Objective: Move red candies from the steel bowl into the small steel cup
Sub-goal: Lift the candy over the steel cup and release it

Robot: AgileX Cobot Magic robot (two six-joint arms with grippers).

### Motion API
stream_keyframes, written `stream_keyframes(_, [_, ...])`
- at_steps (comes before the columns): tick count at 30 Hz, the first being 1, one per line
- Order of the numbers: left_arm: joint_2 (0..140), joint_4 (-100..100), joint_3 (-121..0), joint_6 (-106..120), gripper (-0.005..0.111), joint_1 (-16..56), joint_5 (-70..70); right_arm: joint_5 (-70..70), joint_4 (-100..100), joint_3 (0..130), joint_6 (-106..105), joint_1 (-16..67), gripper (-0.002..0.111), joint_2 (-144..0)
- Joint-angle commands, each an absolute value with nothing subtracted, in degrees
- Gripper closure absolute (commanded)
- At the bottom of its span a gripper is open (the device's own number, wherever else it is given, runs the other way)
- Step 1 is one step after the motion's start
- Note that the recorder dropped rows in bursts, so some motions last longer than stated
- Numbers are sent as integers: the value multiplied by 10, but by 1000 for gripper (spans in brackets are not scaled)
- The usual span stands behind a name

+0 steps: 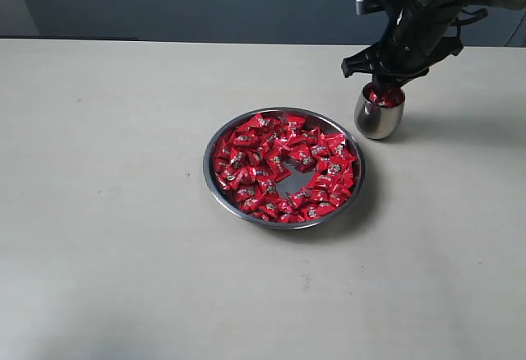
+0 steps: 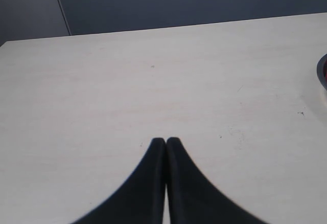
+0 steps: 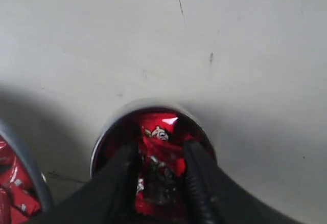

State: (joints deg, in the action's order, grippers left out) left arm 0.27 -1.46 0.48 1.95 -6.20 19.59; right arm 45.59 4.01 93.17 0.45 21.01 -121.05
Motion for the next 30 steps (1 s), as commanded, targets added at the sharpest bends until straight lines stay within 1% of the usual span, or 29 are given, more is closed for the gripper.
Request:
stream_keyframes(1, [0, -16, 0, 17, 106, -62, 191, 448, 45, 934, 0, 207, 78, -1211])
stream_keyframes(30, [0, -16, 0, 17, 106, -62, 191, 452, 16, 934, -32, 207, 78, -1215])
